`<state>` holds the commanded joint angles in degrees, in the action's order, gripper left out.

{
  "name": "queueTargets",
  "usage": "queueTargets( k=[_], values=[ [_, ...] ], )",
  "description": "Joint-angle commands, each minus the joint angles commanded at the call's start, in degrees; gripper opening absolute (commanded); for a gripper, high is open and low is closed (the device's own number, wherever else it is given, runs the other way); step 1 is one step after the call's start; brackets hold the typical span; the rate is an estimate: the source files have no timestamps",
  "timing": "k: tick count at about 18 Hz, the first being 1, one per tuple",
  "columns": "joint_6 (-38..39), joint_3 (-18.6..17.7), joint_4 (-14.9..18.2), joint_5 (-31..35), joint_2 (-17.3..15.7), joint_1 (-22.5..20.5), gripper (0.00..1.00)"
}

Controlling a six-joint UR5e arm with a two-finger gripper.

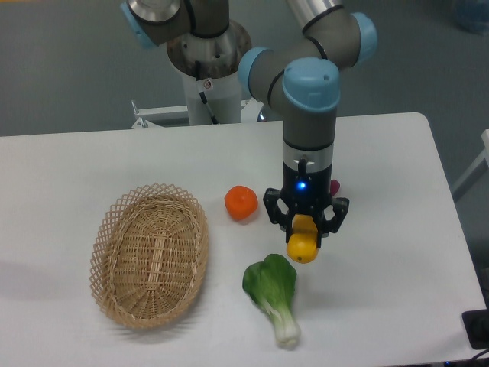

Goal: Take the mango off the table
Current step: 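Lift the grasped yellow mango up off the table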

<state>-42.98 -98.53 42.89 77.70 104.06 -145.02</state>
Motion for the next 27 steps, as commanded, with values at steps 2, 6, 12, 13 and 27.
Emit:
queueTargets(
  k=[2, 6, 12, 13, 27],
  values=[
    [1.49, 0.26, 0.00, -1.13, -0.79, -0.35, 0.41],
    [4.39, 0.70, 0.00, -3.60, -1.40, -0.97, 0.41],
    [5.89, 0.62, -0.09, -3.78, -2.20, -0.62, 0.41],
    [5.98, 0.62, -0.09, -3.78, -2.37, -0.53, 0.41],
    [11.25, 0.26, -0.09, -3.78, -4.48, 2.28, 0.41]
  ],
)
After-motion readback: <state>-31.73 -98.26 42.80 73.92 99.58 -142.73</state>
